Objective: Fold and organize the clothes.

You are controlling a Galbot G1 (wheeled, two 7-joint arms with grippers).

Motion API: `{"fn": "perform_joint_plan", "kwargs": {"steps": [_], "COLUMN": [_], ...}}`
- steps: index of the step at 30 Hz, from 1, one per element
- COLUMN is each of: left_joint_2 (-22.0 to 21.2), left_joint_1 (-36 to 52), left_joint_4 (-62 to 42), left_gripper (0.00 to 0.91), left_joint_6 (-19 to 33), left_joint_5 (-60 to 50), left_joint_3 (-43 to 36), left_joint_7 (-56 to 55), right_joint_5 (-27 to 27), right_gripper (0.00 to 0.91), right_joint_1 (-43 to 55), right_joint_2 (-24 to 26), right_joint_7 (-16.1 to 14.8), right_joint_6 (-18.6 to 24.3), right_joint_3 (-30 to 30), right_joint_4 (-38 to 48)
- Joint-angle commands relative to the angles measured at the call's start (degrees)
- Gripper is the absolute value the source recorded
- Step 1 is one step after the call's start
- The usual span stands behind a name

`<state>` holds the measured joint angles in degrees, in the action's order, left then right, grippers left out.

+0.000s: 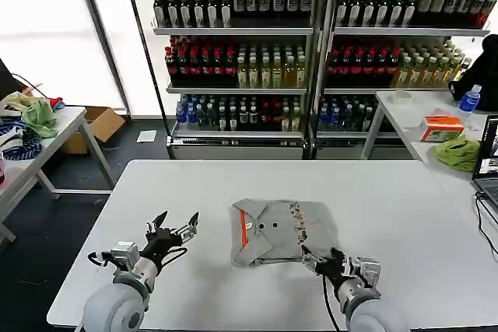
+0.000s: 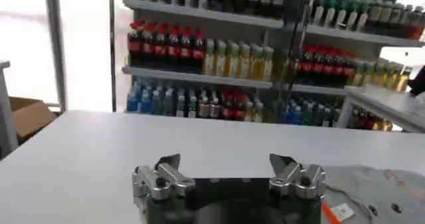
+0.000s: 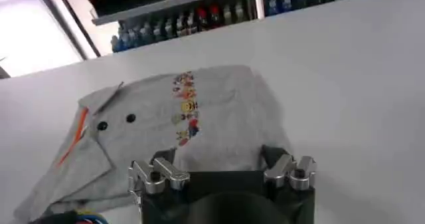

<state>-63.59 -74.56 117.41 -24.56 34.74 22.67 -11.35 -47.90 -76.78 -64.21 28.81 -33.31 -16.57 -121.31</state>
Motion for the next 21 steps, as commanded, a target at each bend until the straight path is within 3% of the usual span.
{"fn": "perform_joint_plan", "kwargs": {"steps": [1, 2, 4, 6, 9, 15, 21], "left_joint_2": [-0.2, -0.6, -1.7, -3.4, -4.6, -4.1, -2.2], "left_joint_1": [-0.8, -0.8, -0.8, -0.9, -1.3, -2.0, -2.8], "left_joint_4": [1.5, 2.2, 3.2, 4.3, 5.7, 4.6, 2.9], "left_gripper": [0.907, 0.907, 0.907, 0.907, 0.907, 0.907, 0.907], "left_joint_6": [0.9, 1.2, 2.1, 3.7, 4.5, 6.0, 7.2], "left_joint_5": [-0.1, -0.2, -0.1, -0.2, -0.6, -4.4, -8.6], "left_joint_3": [1.8, 2.2, 3.1, 4.3, 5.6, 6.6, 10.0], "left_joint_7": [-0.3, -0.3, -0.3, -0.3, -0.2, 1.7, 4.6], "right_joint_5": [-0.2, 0.9, 8.7, 21.5, 28.2, 30.1, 29.8], "right_gripper": [0.907, 0.907, 0.907, 0.907, 0.907, 0.907, 0.907], "right_joint_1": [0.7, 1.1, 1.7, 1.9, 1.8, -0.8, -2.1], "right_joint_2": [0.5, 0.9, 1.5, 2.2, 2.8, 3.0, 1.7], "right_joint_7": [-0.8, -1.5, -3.6, -6.4, -6.6, -6.1, -5.7], "right_joint_6": [0.1, 0.2, 1.2, 3.4, 4.7, 5.8, 6.3], "right_joint_3": [-6.4, -8.2, -11.0, -15.1, -19.6, -24.1, -22.6], "right_joint_4": [-8.6, -9.5, -10.8, -10.5, -8.8, -3.0, -2.4]}}
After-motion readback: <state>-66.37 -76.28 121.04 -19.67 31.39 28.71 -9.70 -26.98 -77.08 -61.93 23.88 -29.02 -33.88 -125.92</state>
